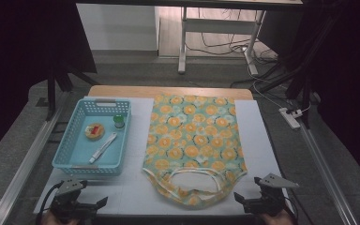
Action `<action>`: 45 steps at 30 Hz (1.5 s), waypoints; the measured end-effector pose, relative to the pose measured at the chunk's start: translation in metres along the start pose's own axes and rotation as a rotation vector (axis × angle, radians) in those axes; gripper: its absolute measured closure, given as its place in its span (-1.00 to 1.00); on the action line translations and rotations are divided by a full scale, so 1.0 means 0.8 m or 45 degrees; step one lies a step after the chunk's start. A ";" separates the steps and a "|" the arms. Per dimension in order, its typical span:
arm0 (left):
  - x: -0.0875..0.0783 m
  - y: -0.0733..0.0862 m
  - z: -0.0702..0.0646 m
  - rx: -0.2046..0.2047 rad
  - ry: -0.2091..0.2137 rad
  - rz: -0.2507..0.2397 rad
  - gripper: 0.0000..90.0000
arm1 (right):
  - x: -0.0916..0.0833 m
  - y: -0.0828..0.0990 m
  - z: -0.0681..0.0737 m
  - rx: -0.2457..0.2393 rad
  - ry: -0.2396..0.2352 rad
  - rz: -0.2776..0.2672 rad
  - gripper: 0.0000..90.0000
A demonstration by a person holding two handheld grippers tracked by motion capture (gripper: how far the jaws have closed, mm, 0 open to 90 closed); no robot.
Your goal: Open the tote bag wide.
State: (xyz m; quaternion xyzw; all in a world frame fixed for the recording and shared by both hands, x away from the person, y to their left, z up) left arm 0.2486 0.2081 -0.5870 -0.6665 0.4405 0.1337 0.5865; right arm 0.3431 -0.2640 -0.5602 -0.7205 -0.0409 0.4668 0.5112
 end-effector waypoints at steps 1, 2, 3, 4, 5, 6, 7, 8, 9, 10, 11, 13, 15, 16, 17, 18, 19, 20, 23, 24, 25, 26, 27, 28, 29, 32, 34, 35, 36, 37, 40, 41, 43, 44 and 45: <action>0.000 0.000 -0.001 0.004 0.007 -0.001 -0.97 | 0.000 0.000 0.001 0.002 -0.008 -0.005 -1.00; 0.000 0.000 -0.001 0.009 0.010 0.001 -0.97 | 0.000 0.000 0.001 0.000 -0.013 -0.003 -1.00; 0.000 0.001 -0.001 0.011 0.014 0.001 -0.97 | 0.000 0.000 0.001 -0.002 -0.014 0.001 -1.00; 0.000 0.001 -0.001 0.011 0.014 0.001 -0.97 | 0.001 0.000 0.002 -0.004 -0.016 0.004 -1.00; 0.000 0.001 -0.001 0.013 0.018 0.003 -0.97 | 0.001 0.000 0.002 -0.004 -0.016 0.004 -1.00; 0.000 0.001 -0.002 0.014 0.023 0.008 -0.97 | 0.002 0.000 0.003 -0.016 -0.024 0.012 -1.00; 0.001 0.001 -0.002 0.014 0.022 0.016 -0.97 | 0.003 0.001 0.004 -0.021 -0.026 0.021 -1.00; 0.001 0.001 -0.002 0.014 0.022 0.016 -0.96 | 0.004 0.001 0.004 -0.023 -0.027 0.030 -1.00; 0.001 0.001 -0.002 0.012 0.017 0.019 -0.96 | 0.004 0.001 0.004 -0.023 -0.027 0.030 -1.00; 0.002 0.002 -0.001 0.012 0.011 0.024 -0.95 | 0.004 0.002 0.005 -0.025 -0.030 0.038 -1.00; 0.002 0.002 -0.001 0.013 0.005 0.029 -0.95 | 0.004 0.002 0.005 -0.025 -0.030 0.038 -1.00; 0.003 0.002 -0.001 0.016 0.000 0.031 -0.95 | 0.005 0.002 0.005 -0.032 -0.025 0.043 -1.00; 0.003 0.002 -0.001 0.015 -0.001 0.032 -0.95 | 0.005 0.002 0.005 -0.031 -0.026 0.046 -1.00; 0.003 0.002 -0.001 0.014 0.004 0.031 -0.95 | 0.005 0.003 0.005 -0.030 -0.029 0.048 -1.00; 0.002 0.002 -0.001 0.012 0.007 0.032 -0.95 | 0.005 0.003 0.005 -0.030 -0.029 0.048 -1.00; 0.002 0.002 -0.001 0.007 0.006 0.029 -0.95 | 0.005 0.003 0.005 -0.028 -0.028 0.048 -1.00; 0.002 0.001 0.000 0.003 0.006 0.028 -0.97 | 0.005 0.002 0.005 -0.020 -0.037 0.046 -1.00; 0.002 0.001 0.000 -0.002 0.001 0.027 -0.98 | 0.005 0.002 0.005 -0.016 -0.045 0.045 -1.00; 0.002 0.001 0.002 -0.020 -0.003 0.026 -1.00 | 0.005 0.003 0.004 -0.012 -0.048 0.052 -1.00; 0.002 0.001 0.003 -0.024 -0.004 0.025 -1.00 | 0.006 0.003 0.005 -0.010 -0.050 0.053 -1.00; 0.001 0.000 0.003 -0.030 -0.002 0.022 -1.00 | 0.006 0.003 0.005 -0.012 -0.048 0.059 -1.00; 0.001 0.000 0.003 -0.033 -0.003 0.019 -1.00 | 0.006 0.003 0.005 -0.017 -0.047 0.064 -1.00; 0.001 0.000 0.003 -0.031 -0.004 0.015 -1.00 | 0.007 0.003 0.005 -0.022 -0.048 0.063 -1.00; 0.001 -0.002 0.003 -0.029 -0.001 0.008 -1.00 | 0.007 0.004 0.005 -0.022 -0.047 0.069 -1.00; 0.000 -0.004 0.001 -0.023 0.007 -0.004 -1.00 | 0.007 0.004 0.006 -0.023 -0.046 0.071 -1.00; 0.001 -0.006 0.000 -0.002 -0.004 -0.010 -1.00 | 0.008 0.004 0.006 -0.031 -0.045 0.074 -1.00; 0.002 -0.007 0.000 0.012 -0.011 -0.010 -1.00 | 0.008 0.003 0.006 -0.034 -0.046 0.078 -1.00; 0.002 -0.008 0.001 0.016 -0.013 -0.011 -1.00 | 0.008 0.003 0.006 -0.034 -0.046 0.078 -1.00; 0.003 -0.009 0.001 0.023 -0.009 -0.017 -1.00 | 0.008 0.002 0.007 -0.032 -0.049 0.068 -1.00; 0.004 -0.011 0.001 0.030 -0.006 -0.020 -1.00 | 0.008 0.000 0.007 -0.029 -0.055 0.055 -1.00; 0.006 -0.013 0.000 0.038 0.010 -0.020 -1.00 | 0.007 -0.003 0.010 -0.039 -0.063 0.042 -1.00; 0.007 -0.014 -0.001 0.040 0.015 -0.021 -1.00 | 0.007 -0.003 0.010 -0.039 -0.063 0.042 -1.00; 0.009 -0.015 -0.002 0.047 0.023 -0.014 -1.00 | 0.008 -0.007 0.014 -0.058 -0.077 0.036 -1.00; 0.011 -0.015 -0.003 0.050 0.027 -0.016 -1.00 | 0.008 -0.007 0.014 -0.058 -0.077 0.036 -1.00; 0.013 -0.015 -0.004 0.055 0.029 -0.009 -1.00 | 0.008 -0.010 0.017 -0.070 -0.085 0.022 -1.00</action>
Point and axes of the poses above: each handheld gripper's, and its own axes: x roughly forward along the jaws, y roughly out of its underside, z roughly to its left, the point moved 10 cm from there along x, roughly forward along the jaws, and after that the axes turned 9 degrees about -x, right-handed, at the moved point
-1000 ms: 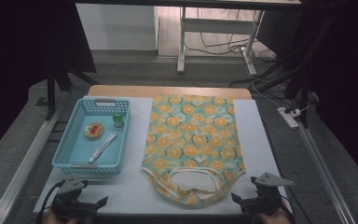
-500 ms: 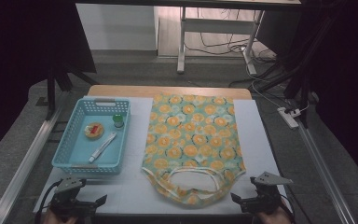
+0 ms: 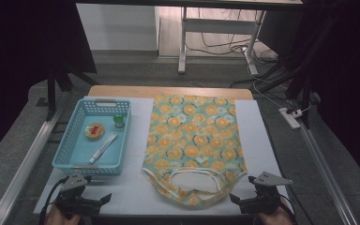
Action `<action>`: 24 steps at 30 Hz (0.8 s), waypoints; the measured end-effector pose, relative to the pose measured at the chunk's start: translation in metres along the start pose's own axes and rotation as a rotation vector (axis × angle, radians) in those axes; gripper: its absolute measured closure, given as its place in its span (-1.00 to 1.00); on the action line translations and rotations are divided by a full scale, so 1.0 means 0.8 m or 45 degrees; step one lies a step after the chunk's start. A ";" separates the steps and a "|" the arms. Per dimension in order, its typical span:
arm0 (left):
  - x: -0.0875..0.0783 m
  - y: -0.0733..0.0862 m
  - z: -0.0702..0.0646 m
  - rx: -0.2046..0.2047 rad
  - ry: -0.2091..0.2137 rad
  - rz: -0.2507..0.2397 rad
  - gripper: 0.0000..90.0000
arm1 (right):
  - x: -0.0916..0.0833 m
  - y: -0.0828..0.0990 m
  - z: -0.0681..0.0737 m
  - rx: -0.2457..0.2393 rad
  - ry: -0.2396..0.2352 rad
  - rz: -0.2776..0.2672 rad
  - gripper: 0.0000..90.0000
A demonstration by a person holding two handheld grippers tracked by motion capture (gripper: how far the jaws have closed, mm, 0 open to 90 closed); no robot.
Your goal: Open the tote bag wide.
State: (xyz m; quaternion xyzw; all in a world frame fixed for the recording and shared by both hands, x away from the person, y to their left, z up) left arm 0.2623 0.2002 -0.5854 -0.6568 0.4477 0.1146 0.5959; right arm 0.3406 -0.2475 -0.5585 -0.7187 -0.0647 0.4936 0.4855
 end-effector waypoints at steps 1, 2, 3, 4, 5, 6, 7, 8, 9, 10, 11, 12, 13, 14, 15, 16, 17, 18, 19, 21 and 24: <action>0.004 0.000 0.000 0.014 -0.003 0.017 -1.00 | 0.000 -0.002 0.001 -0.011 -0.001 -0.007 -1.00; 0.004 0.000 0.000 0.014 -0.003 0.017 -1.00 | 0.000 -0.003 0.001 -0.019 0.001 -0.012 -1.00; 0.005 0.000 -0.001 0.025 -0.004 0.020 -1.00 | -0.001 -0.004 0.001 -0.023 0.006 -0.013 -1.00; 0.006 0.000 -0.001 0.031 -0.006 0.019 -1.00 | 0.000 -0.006 0.001 -0.020 0.005 -0.022 -1.00; 0.007 0.000 -0.001 0.033 -0.008 0.023 -1.00 | -0.001 -0.007 0.001 -0.018 0.006 -0.023 -1.00; 0.007 0.000 -0.001 0.036 -0.009 0.026 -1.00 | -0.001 -0.007 0.001 -0.018 0.006 -0.023 -1.00; 0.007 0.000 -0.001 0.037 -0.009 0.024 -1.00 | -0.001 -0.009 0.001 -0.018 0.008 -0.028 -1.00; 0.006 0.000 -0.001 0.037 -0.008 0.022 -1.00 | 0.000 -0.012 0.001 -0.024 0.012 -0.028 -1.00; 0.007 0.000 -0.001 0.034 -0.009 0.021 -1.00 | -0.001 -0.013 0.002 -0.026 0.013 -0.026 -1.00; 0.007 0.000 -0.001 0.029 -0.008 0.024 -1.00 | 0.000 -0.015 0.003 -0.024 0.008 -0.032 -1.00; 0.008 0.000 -0.001 0.030 -0.007 0.029 -1.00 | 0.000 -0.015 0.003 -0.024 0.008 -0.032 -1.00; 0.008 0.001 -0.001 0.028 -0.004 0.037 -1.00 | 0.002 -0.020 0.009 -0.031 -0.025 -0.036 -1.00; 0.009 0.001 -0.001 0.031 -0.001 0.048 -1.00 | 0.002 -0.020 0.009 -0.031 -0.025 -0.036 -1.00; 0.011 0.002 -0.002 0.038 -0.002 0.059 -1.00 | 0.004 -0.023 0.014 -0.064 -0.044 -0.019 -1.00; 0.011 0.002 -0.002 0.038 -0.002 0.059 -1.00 | 0.005 -0.025 0.016 -0.080 -0.047 -0.012 -1.00; 0.011 0.003 -0.003 0.045 0.001 0.063 -1.00 | 0.006 -0.027 0.019 -0.093 -0.054 -0.006 -1.00; 0.011 0.003 -0.003 0.054 0.001 0.064 -1.00 | 0.007 -0.029 0.021 -0.099 -0.063 0.002 -1.00; 0.011 0.003 -0.004 0.057 0.001 0.062 -1.00 | 0.008 -0.031 0.023 -0.100 -0.071 0.005 -1.00; 0.011 0.003 -0.004 0.058 0.004 0.057 -1.00 | 0.008 -0.031 0.023 -0.100 -0.071 0.005 -1.00; 0.009 0.002 -0.004 0.054 0.013 0.044 -1.00 | 0.010 -0.036 0.025 -0.103 -0.078 0.013 -1.00; 0.008 0.001 -0.003 0.041 0.026 0.033 -1.00 | 0.015 -0.044 0.030 -0.112 -0.104 0.028 -1.00</action>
Point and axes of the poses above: each handheld gripper's, and its own axes: x roughly forward along the jaws, y roughly out of its underside, z roughly to its left, the point moved 10 cm from there along x, roughly forward along the jaws, and after that the axes turned 9 degrees about -x, right-handed, at the moved point
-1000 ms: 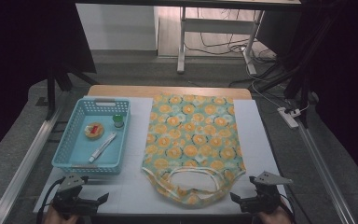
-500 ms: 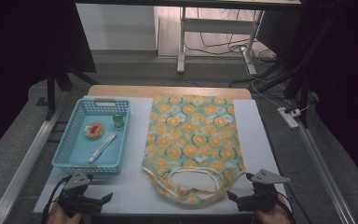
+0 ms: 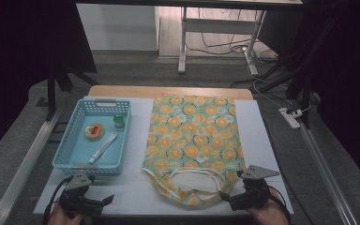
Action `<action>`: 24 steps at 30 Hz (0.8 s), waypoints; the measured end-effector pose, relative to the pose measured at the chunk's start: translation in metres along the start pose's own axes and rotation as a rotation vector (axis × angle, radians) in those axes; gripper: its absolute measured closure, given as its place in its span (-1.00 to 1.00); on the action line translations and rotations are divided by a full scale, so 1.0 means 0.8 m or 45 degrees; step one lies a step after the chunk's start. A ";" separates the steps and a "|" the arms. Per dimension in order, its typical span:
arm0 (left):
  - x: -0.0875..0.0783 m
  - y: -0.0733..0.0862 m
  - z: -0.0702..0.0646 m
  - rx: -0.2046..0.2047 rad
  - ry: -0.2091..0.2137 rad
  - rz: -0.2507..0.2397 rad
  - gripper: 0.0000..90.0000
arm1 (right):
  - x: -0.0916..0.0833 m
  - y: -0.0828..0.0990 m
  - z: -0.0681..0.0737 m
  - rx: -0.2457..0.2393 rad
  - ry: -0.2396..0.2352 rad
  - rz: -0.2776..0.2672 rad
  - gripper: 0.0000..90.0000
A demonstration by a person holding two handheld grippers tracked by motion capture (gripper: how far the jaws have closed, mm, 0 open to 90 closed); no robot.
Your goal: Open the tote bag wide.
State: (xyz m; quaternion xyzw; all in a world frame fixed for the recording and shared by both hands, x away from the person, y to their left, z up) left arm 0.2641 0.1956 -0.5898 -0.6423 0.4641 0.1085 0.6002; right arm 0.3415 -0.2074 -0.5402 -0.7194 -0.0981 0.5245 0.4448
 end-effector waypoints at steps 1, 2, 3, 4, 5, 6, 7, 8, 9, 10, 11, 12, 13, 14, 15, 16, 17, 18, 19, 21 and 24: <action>0.000 0.000 0.000 -0.006 0.002 -0.003 -1.00 | 0.002 -0.003 0.002 -0.004 -0.015 0.001 -1.00; 0.000 0.000 0.000 -0.008 0.005 -0.006 -1.00 | 0.007 -0.010 0.006 -0.022 -0.041 0.008 -1.00; 0.000 0.000 0.000 -0.006 0.004 -0.006 -1.00 | 0.007 -0.010 0.006 -0.022 -0.041 0.008 -1.00; 0.000 0.000 0.000 -0.003 0.006 -0.006 -1.00 | 0.013 -0.014 0.012 -0.044 -0.071 0.024 -1.00; 0.000 0.000 -0.001 0.003 0.004 -0.005 -1.00 | 0.013 -0.014 0.012 -0.044 -0.071 0.024 -1.00; 0.000 0.000 -0.001 0.002 0.004 -0.002 -1.00 | 0.016 -0.015 0.014 -0.055 -0.079 0.030 -1.00; 0.000 0.000 -0.001 0.005 0.004 0.000 -1.00 | 0.022 -0.018 0.020 -0.076 -0.103 0.047 -1.00; 0.000 0.000 -0.002 0.007 0.005 0.000 -1.00 | 0.022 -0.018 0.020 -0.076 -0.103 0.047 -1.00; 0.000 0.000 -0.002 0.009 0.006 0.000 -1.00 | 0.029 -0.022 0.026 -0.093 -0.130 0.053 -1.00; 0.000 0.000 -0.002 0.010 0.008 0.000 -1.00 | 0.029 -0.022 0.026 -0.093 -0.130 0.053 -1.00; 0.000 0.000 -0.002 0.010 0.010 -0.001 -1.00 | 0.036 -0.025 0.034 -0.110 -0.164 0.056 -1.00; 0.000 0.000 -0.002 0.011 0.012 -0.002 -1.00 | 0.039 -0.027 0.038 -0.121 -0.180 0.059 -1.00; 0.000 0.000 -0.002 0.011 0.014 -0.004 -1.00 | 0.043 -0.029 0.042 -0.133 -0.194 0.059 -1.00; 0.000 0.000 -0.002 0.010 0.017 -0.006 -1.00 | 0.046 -0.031 0.047 -0.140 -0.211 0.065 -1.00; -0.001 0.000 -0.002 0.013 0.019 -0.007 -1.00 | 0.050 -0.032 0.050 -0.147 -0.223 0.075 -1.00; -0.001 0.000 -0.002 0.016 0.022 -0.008 -1.00 | 0.050 -0.032 0.050 -0.147 -0.223 0.075 -1.00; -0.001 0.000 -0.003 0.020 0.024 -0.007 -1.00 | 0.057 -0.034 0.057 -0.166 -0.246 0.093 -1.00; -0.001 0.000 -0.003 0.022 0.024 -0.009 -1.00 | 0.061 -0.036 0.060 -0.174 -0.260 0.099 -1.00; -0.001 0.000 -0.003 0.024 0.024 -0.009 -1.00 | 0.064 -0.036 0.062 -0.176 -0.273 0.108 -1.00; -0.001 0.000 -0.003 0.026 0.026 -0.008 -1.00 | 0.067 -0.037 0.064 -0.182 -0.288 0.116 -1.00; -0.001 0.000 -0.003 0.025 0.028 -0.008 -1.00 | 0.075 -0.037 0.067 -0.199 -0.306 0.139 -1.00</action>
Point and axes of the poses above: each handheld gripper's, and its own axes: x roughly forward along the jaws, y roughly out of its underside, z roughly to its left, the point moved 10 cm from there along x, roughly forward along the jaws, and after that the axes turned 9 degrees about -x, right-handed, at the moved point
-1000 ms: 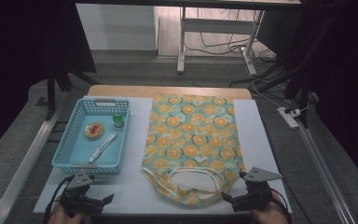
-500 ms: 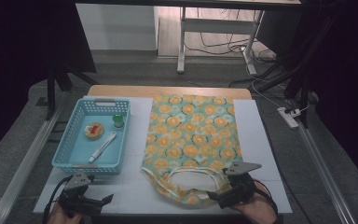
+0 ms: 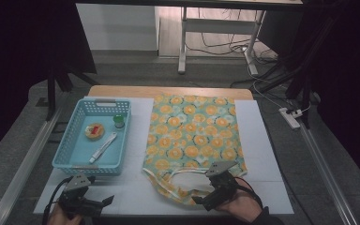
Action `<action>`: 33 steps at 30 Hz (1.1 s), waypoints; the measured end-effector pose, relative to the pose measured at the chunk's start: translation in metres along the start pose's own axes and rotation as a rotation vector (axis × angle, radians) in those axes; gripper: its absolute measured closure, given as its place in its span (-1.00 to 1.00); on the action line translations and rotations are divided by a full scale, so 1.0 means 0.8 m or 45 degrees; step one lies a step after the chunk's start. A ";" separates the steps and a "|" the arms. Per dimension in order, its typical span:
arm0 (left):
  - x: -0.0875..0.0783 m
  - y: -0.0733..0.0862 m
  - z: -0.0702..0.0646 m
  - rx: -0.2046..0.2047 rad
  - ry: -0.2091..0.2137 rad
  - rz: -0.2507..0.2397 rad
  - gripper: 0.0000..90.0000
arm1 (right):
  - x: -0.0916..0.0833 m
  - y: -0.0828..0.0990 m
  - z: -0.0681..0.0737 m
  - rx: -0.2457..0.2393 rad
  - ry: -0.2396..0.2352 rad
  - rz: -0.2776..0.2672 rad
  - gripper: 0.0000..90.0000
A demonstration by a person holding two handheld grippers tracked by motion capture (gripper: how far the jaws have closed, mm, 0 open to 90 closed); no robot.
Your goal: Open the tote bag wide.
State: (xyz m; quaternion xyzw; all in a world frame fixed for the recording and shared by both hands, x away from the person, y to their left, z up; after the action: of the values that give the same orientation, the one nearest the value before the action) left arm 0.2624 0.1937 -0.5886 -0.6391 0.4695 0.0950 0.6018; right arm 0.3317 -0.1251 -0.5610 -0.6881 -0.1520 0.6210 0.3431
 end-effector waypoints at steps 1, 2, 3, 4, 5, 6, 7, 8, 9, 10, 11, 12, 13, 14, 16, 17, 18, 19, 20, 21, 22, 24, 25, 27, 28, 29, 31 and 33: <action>0.000 0.000 0.000 -0.001 0.000 -0.001 -1.00 | 0.002 0.000 0.001 -0.005 -0.006 0.010 -1.00; 0.000 0.000 0.000 -0.001 0.000 -0.001 -1.00 | 0.004 0.000 0.001 -0.007 -0.012 0.018 -0.97; 0.000 0.000 0.000 0.000 0.000 0.001 -1.00 | 0.008 0.000 0.003 -0.021 -0.028 0.033 -0.90; 0.000 0.000 0.000 0.001 0.001 0.001 -1.00 | 0.008 0.000 0.003 -0.021 -0.028 0.033 -0.90; 0.000 0.000 0.000 0.003 0.002 0.002 -1.00 | 0.012 -0.002 0.003 -0.028 -0.028 0.047 -0.83; 0.000 0.000 -0.001 0.004 0.002 0.003 -1.00 | 0.013 -0.002 0.004 -0.031 -0.034 0.051 -0.78; 0.000 0.000 -0.001 0.006 0.002 0.003 -1.00 | 0.015 -0.002 0.005 -0.039 -0.044 0.058 -0.73; 0.000 0.000 -0.001 0.007 0.001 0.003 -1.00 | 0.015 -0.002 0.005 -0.039 -0.044 0.058 -0.73; 0.000 0.000 -0.001 0.007 0.001 0.003 -1.00 | 0.016 -0.003 0.005 -0.047 -0.048 0.061 -0.71; 0.000 0.000 -0.001 0.008 0.001 0.004 -1.00 | 0.018 -0.004 0.006 -0.054 -0.052 0.064 -0.64; 0.000 0.000 -0.001 0.008 0.002 0.003 -1.00 | 0.020 -0.004 0.008 -0.073 -0.067 0.077 -0.50; 0.000 0.000 -0.001 0.009 0.002 0.003 -0.99 | 0.021 -0.005 0.007 -0.077 -0.064 0.076 -0.40; 0.000 0.000 -0.001 0.010 0.002 0.003 -0.99 | 0.021 -0.006 0.008 -0.081 -0.074 0.082 -0.24; 0.000 0.000 -0.001 0.010 0.002 0.003 -0.99 | 0.020 -0.006 0.010 -0.087 -0.098 0.091 -0.09; 0.000 0.000 -0.001 0.012 0.001 0.003 -0.99 | 0.019 -0.008 0.011 -0.093 -0.105 0.087 0.07; 0.000 0.000 -0.001 0.012 0.001 0.003 -0.99 | 0.018 -0.009 0.011 -0.101 -0.112 0.086 0.27; 0.000 0.000 -0.001 0.013 0.001 0.004 -0.99 | 0.017 -0.010 0.012 -0.109 -0.128 0.087 0.44; 0.000 0.000 -0.001 0.013 0.001 0.004 -0.99 | 0.015 -0.013 0.012 -0.117 -0.137 0.077 0.72; 0.000 0.001 -0.001 0.013 0.000 0.004 -0.99 | 0.013 -0.015 0.012 -0.118 -0.144 0.070 0.84; 0.000 0.000 -0.001 0.013 0.000 0.004 -0.99 | 0.013 -0.015 0.012 -0.118 -0.144 0.070 0.84; 0.000 0.001 -0.001 0.014 -0.001 0.004 -0.99 | 0.010 -0.019 0.009 -0.119 -0.143 0.066 0.99; 0.000 0.001 -0.001 0.014 -0.001 0.004 -0.99 | 0.009 -0.021 0.004 -0.118 -0.126 0.067 1.00; 0.000 0.001 -0.001 0.014 -0.002 0.004 -0.99 | 0.009 -0.023 0.000 -0.115 -0.120 0.070 1.00; 0.000 0.001 -0.001 0.014 -0.002 0.004 -0.99 | 0.008 -0.024 -0.005 -0.109 -0.107 0.074 1.00; 0.000 0.001 -0.001 0.014 -0.003 0.003 -0.99 | 0.007 -0.026 -0.012 -0.105 -0.094 0.073 1.00; 0.000 0.000 -0.001 0.014 -0.003 0.003 -0.99 | 0.006 -0.029 -0.018 -0.095 -0.081 0.064 1.00; 0.000 0.001 -0.001 0.013 -0.002 0.004 -0.99 | 0.004 -0.036 -0.031 -0.078 -0.057 0.051 1.00; 0.000 0.000 -0.001 0.012 -0.001 0.004 -0.99 | 0.002 -0.043 -0.045 -0.072 -0.025 0.043 1.00</action>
State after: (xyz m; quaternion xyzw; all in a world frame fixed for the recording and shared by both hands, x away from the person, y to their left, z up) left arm 0.2620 0.1929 -0.5888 -0.6356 0.4706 0.0940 0.6048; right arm 0.3742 -0.1096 -0.5401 -0.6938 -0.1611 0.6289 0.3115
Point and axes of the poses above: each handheld gripper's, and its own axes: x roughly forward along the jaws, y roughly out of its underside, z roughly to its left, the point moved 10 cm from there along x, roughly forward along the jaws, and after that the axes turned 9 degrees about -x, right-handed, at the moved point
